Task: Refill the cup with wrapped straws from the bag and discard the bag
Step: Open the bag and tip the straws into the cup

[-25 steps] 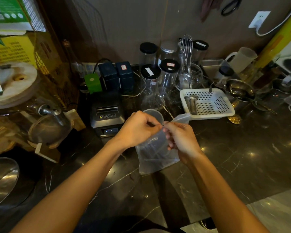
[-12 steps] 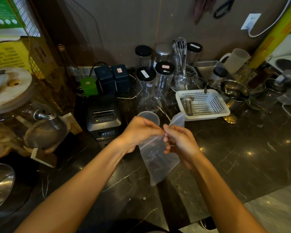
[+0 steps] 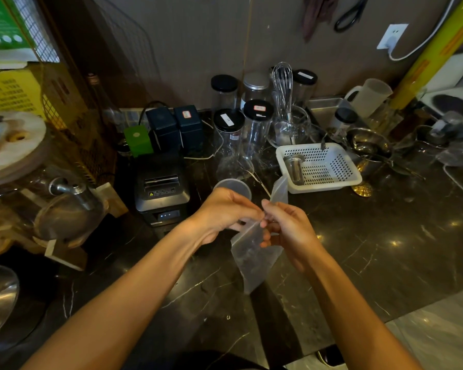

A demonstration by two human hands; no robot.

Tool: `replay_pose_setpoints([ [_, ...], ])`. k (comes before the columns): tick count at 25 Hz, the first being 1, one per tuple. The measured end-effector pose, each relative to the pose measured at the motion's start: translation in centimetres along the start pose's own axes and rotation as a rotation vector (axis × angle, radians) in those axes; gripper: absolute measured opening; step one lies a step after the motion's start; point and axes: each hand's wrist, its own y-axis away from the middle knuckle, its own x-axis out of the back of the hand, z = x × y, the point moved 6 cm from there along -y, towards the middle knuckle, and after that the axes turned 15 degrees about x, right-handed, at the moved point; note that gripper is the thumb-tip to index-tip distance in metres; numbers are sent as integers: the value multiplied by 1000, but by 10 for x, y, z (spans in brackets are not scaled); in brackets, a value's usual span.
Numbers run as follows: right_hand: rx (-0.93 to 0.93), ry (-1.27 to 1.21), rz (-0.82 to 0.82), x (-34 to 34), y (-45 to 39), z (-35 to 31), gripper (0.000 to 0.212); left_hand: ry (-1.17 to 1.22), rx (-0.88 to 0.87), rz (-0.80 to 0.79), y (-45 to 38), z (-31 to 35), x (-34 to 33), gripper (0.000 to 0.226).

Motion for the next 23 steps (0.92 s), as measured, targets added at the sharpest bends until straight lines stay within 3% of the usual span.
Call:
replay_pose_setpoints([
  [5,7,-107,-99,3,3,3,24,134,76,-157,-1,-10,-4,9],
  [9,-23,-62,-86,2,6,10,19,-113,51,-85,0,-7,-2,20],
  [13,-7,21,-111,0,7,9,18,-239,-2,-69,4,-1,-1,17],
  [17,-41,-33,-138,-3,8,7,22,-161,-11,-73,5,-3,-3,15],
  [23,22,-209,-132,0,12,3,18,132,62,-279,9,-10,-12,10],
])
